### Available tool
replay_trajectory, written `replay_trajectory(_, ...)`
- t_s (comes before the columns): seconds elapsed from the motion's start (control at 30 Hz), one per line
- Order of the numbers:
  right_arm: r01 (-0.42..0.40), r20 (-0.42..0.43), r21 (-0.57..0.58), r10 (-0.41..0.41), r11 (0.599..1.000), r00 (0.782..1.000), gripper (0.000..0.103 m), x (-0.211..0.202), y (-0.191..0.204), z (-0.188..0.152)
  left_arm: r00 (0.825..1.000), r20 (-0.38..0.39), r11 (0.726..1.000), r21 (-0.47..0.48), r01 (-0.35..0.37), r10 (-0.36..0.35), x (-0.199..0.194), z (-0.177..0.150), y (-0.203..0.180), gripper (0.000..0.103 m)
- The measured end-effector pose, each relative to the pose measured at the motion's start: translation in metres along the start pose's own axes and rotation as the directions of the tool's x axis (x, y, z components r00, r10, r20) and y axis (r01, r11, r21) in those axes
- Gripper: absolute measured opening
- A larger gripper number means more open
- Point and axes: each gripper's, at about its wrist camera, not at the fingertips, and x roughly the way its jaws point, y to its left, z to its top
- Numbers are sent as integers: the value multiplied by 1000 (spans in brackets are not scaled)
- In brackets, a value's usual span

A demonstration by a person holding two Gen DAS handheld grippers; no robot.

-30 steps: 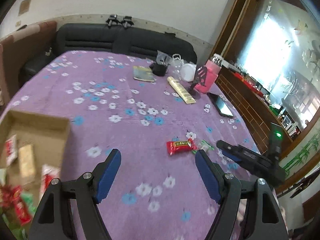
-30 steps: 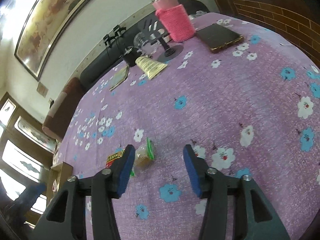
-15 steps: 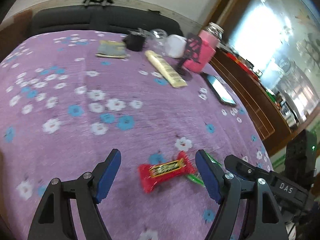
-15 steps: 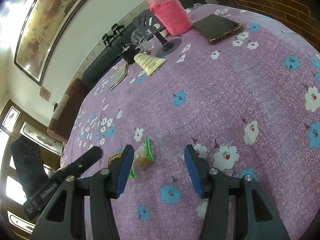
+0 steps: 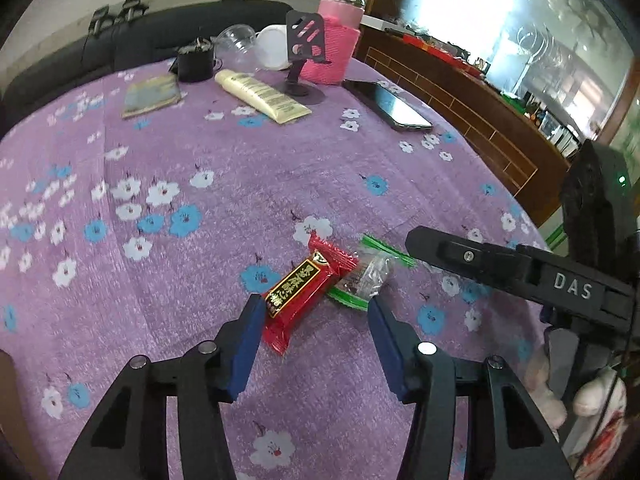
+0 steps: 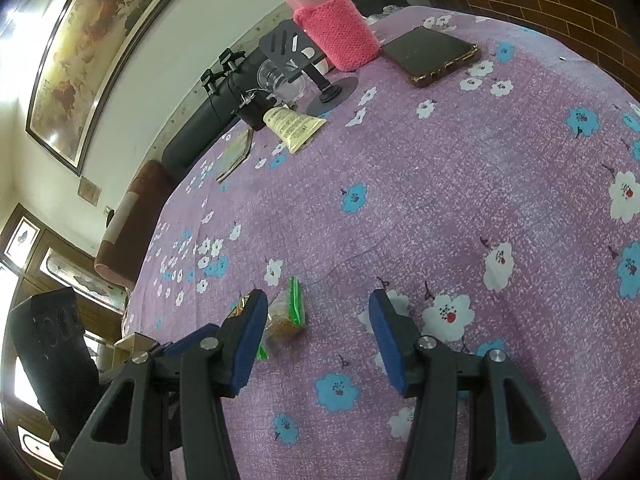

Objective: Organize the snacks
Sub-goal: 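Move both grippers toward the red candy bar and the clear clipped bag, then grasp the red candy bar with the left gripper while the right gripper grasps the clear green-clipped bag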

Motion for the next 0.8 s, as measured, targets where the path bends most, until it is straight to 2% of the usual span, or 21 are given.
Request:
replay_trajectory(0.17,-17,-7,-18,17,1000,1000,51,5,4,0,996,5,995,50,-86,86,18,4,-8,55)
replay_trajectory(0.3,-32,-11,-26,31,999,999,51,8,5,0,997,-29,996,53,-68,70,17,2,-5,7)
replay_trajectory(0.33,-32,-9,-30,32,999,999,51,8,6,-1,997,-35,997,53,-61,63,16,1,-6,5)
replay_trajectory(0.4,-37,-11,-42,37,998,999,51,10,8,-1,997,-32,996,63,-71,73,10,-3,-8,5)
replay_trajectory(0.6,-48,-8,-44,47,998,999,51,14,10,-1,999,-13,999,42,-31,32,-14,-16,-10,5)
replay_trajectory(0.73,61,33,-146,-57,987,998,51,20,31,-6,1000,4,1000,7,-6,6,-22,-16,-5,8)
replay_trajectory(0.8,100,29,-225,-96,969,995,48,26,44,-11,1000,16,1000,-14,-8,8,-25,-15,-3,21)
